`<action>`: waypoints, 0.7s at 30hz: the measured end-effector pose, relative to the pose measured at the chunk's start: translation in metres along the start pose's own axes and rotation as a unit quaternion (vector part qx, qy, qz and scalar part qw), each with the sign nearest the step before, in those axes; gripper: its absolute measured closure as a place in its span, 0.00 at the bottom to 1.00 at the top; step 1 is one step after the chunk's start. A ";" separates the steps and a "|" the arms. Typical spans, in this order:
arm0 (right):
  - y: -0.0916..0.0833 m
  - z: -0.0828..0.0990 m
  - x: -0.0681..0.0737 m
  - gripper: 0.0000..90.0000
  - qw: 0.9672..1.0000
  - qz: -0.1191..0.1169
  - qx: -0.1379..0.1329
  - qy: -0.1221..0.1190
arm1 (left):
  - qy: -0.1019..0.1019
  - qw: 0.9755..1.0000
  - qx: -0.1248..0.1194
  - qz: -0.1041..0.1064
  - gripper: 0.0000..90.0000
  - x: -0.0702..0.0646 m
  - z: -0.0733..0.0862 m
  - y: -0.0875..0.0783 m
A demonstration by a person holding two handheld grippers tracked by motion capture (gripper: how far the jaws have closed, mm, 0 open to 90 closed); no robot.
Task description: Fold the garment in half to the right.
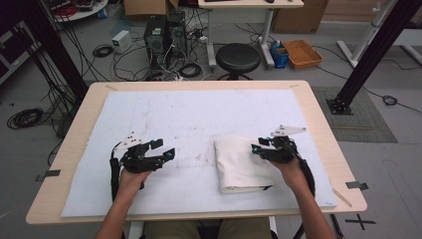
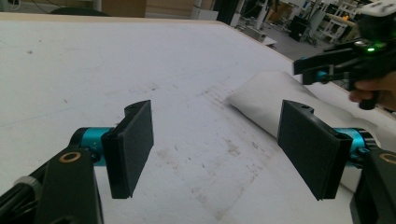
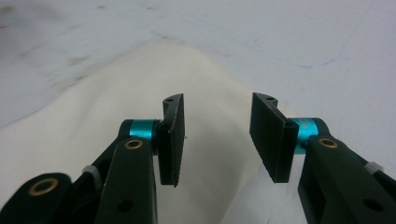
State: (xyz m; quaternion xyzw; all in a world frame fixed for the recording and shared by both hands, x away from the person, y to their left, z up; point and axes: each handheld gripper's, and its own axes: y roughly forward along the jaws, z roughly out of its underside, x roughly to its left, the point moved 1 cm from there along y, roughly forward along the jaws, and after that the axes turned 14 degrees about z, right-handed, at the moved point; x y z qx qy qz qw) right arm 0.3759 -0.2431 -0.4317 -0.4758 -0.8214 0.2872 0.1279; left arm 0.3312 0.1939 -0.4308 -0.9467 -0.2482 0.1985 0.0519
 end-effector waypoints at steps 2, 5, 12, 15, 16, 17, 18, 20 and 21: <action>0.023 -0.005 0.003 0.70 1.000 -0.006 0.022 -0.004 | -0.003 1.000 -0.003 0.000 0.30 0.001 0.000 0.000; 0.040 -0.008 0.009 0.70 0.998 0.006 0.051 -0.034 | -0.004 1.000 -0.003 0.002 0.30 0.002 0.000 0.000; -0.003 0.000 -0.006 0.35 0.999 0.012 -0.034 0.013 | 0.003 1.000 -0.015 0.005 0.25 0.001 -0.001 -0.001; -0.027 0.011 -0.019 0.21 0.996 0.031 -0.077 0.013 | 0.013 1.000 -0.024 0.007 0.21 0.001 -0.002 -0.002; -0.035 0.014 -0.023 0.21 0.995 0.033 -0.089 0.010 | 0.014 1.000 -0.025 0.009 0.21 0.002 -0.003 -0.002; -0.040 0.016 -0.025 0.21 0.994 0.035 -0.099 0.009 | 0.016 0.999 -0.026 0.010 0.22 0.002 -0.003 -0.002; -0.049 0.019 -0.029 0.21 0.993 0.036 -0.115 0.011 | 0.018 0.999 -0.027 0.012 0.21 0.002 -0.003 -0.002; -0.059 0.026 -0.033 0.21 0.991 0.031 -0.132 0.000 | 0.023 0.999 -0.025 0.012 0.21 0.003 -0.002 -0.002; -0.063 0.029 -0.035 0.21 0.990 0.031 -0.139 -0.003 | 0.024 0.999 -0.025 0.012 0.21 0.003 -0.002 -0.002</action>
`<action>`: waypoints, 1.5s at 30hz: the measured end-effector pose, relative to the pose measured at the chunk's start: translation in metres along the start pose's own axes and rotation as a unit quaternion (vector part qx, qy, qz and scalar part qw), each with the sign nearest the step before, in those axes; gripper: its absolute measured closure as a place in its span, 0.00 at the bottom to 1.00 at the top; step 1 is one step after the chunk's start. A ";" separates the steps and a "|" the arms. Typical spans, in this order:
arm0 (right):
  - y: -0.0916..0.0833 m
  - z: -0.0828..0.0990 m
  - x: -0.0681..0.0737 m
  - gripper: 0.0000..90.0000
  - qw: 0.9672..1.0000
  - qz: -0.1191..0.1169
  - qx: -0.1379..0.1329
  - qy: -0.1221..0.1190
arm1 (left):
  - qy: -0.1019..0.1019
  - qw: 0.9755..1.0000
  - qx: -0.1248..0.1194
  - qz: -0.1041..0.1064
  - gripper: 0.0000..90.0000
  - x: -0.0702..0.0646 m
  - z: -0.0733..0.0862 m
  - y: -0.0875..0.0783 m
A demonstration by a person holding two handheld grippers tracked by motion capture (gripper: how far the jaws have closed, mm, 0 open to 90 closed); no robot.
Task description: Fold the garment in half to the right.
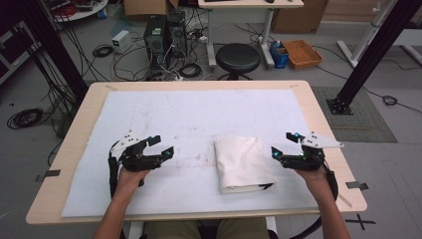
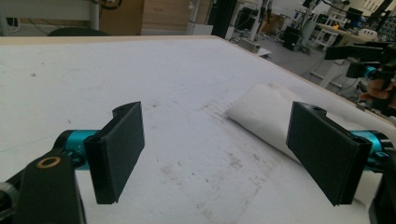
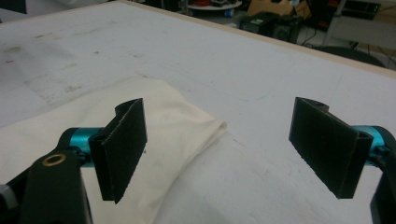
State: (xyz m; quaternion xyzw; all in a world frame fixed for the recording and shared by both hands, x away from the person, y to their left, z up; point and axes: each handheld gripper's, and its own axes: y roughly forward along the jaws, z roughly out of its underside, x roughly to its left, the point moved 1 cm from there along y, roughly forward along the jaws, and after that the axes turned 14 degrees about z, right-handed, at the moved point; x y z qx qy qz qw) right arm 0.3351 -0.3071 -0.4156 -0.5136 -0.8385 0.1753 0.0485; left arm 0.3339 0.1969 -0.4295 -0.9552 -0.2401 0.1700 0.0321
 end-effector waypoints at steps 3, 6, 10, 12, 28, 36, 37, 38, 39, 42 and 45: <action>-0.010 0.005 -0.003 0.21 1.000 0.009 -0.006 -0.005 | 0.007 1.000 0.002 -0.001 0.21 0.000 0.000 0.000; -0.013 0.007 -0.007 0.21 1.000 0.026 -0.009 0.004 | 0.018 1.000 0.001 -0.002 0.22 0.001 0.000 -0.001; -0.017 0.010 -0.012 0.21 0.999 0.033 -0.007 0.004 | 0.049 0.999 -0.001 -0.006 0.22 0.002 0.000 -0.004; -0.020 0.011 -0.015 0.21 0.999 0.034 -0.006 0.006 | 0.067 0.998 0.003 -0.010 0.22 0.003 0.000 -0.006; -0.022 0.011 -0.014 0.21 0.999 0.035 -0.006 0.010 | 0.077 0.997 -0.004 -0.011 0.22 0.000 0.001 -0.021; -0.020 0.010 -0.010 0.21 0.999 0.031 -0.008 0.005 | 0.073 0.997 -0.008 -0.008 0.22 0.002 0.000 -0.024; -0.020 0.011 -0.010 0.21 1.000 0.030 -0.007 0.004 | 0.072 0.997 -0.009 -0.009 0.22 0.002 0.000 -0.024; -0.019 0.011 -0.010 0.21 1.000 0.029 -0.005 0.005 | 0.072 0.997 -0.008 -0.010 0.22 0.003 0.000 -0.024; -0.019 0.012 -0.010 0.21 1.000 0.028 -0.004 0.004 | 0.071 0.997 -0.008 -0.010 0.22 0.003 0.001 -0.024; -0.019 0.013 -0.011 0.21 1.000 0.028 -0.004 0.005 | 0.070 0.997 -0.007 -0.010 0.22 0.003 0.001 -0.023; -0.019 0.013 -0.011 0.21 1.000 0.030 -0.004 0.007 | 0.070 0.997 -0.007 -0.011 0.22 0.003 0.001 -0.023</action>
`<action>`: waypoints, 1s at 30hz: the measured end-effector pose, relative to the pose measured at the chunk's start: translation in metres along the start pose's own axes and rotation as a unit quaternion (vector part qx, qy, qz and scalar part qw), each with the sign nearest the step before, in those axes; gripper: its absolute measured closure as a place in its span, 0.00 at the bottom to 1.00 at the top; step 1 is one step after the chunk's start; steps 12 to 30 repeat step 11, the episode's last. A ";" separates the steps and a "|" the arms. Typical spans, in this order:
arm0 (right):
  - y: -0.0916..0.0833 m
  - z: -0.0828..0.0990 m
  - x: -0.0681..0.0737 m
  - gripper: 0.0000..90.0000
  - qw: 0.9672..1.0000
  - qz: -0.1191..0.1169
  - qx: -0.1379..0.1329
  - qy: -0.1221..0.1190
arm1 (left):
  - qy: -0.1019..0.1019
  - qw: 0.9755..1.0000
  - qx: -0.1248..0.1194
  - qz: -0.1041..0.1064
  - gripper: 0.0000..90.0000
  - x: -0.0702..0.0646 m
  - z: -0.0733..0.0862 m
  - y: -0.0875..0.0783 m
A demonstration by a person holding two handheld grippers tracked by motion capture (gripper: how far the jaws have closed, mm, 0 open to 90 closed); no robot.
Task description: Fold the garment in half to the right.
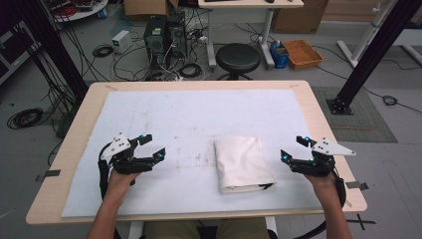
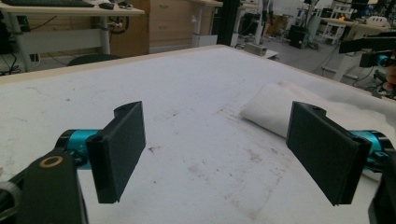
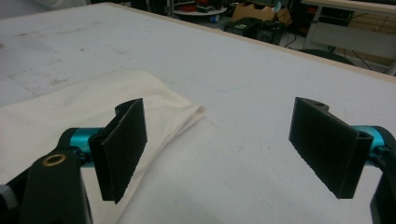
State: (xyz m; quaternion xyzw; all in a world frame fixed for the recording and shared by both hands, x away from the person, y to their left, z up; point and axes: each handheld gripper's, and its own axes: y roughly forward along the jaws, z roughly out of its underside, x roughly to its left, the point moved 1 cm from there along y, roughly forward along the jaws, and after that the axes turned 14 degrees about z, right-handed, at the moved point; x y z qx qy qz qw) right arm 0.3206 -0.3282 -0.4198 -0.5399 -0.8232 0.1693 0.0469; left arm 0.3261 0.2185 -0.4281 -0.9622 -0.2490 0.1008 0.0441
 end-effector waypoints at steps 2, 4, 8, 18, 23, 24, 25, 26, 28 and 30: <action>-0.001 0.000 -0.001 0.21 1.000 0.001 0.000 0.000 | 0.000 1.000 0.000 0.000 0.22 0.000 0.000 0.000; -0.002 0.001 -0.001 0.21 1.000 0.003 0.000 0.001 | -0.001 1.000 -0.002 0.001 0.22 0.000 0.000 0.001; -0.005 0.001 -0.005 0.21 1.000 0.008 -0.004 0.006 | -0.001 1.000 -0.001 0.001 0.22 0.001 0.000 0.001; -0.005 0.002 -0.006 0.21 1.000 0.008 -0.005 0.008 | -0.004 1.000 -0.002 0.002 0.22 0.001 0.000 0.002; -0.005 0.002 -0.006 0.21 1.000 0.008 -0.005 0.008 | -0.004 1.000 -0.002 0.002 0.22 0.001 0.000 0.002; -0.005 0.002 -0.006 0.21 1.000 0.008 -0.005 0.008 | -0.004 1.000 -0.002 0.002 0.22 0.001 0.000 0.002; -0.005 0.002 -0.006 0.21 1.000 0.008 -0.005 0.008 | -0.004 1.000 -0.002 0.002 0.22 0.001 0.000 0.002; -0.005 0.002 -0.006 0.21 1.000 0.008 -0.005 0.008 | -0.004 1.000 -0.002 0.002 0.22 0.001 0.000 0.002; -0.005 0.002 -0.006 0.21 1.000 0.008 -0.005 0.008 | -0.004 1.000 -0.002 0.002 0.22 0.001 0.000 0.002; -0.005 0.002 -0.006 0.21 1.000 0.008 -0.005 0.008 | -0.004 1.000 -0.002 0.002 0.22 0.001 0.000 0.002</action>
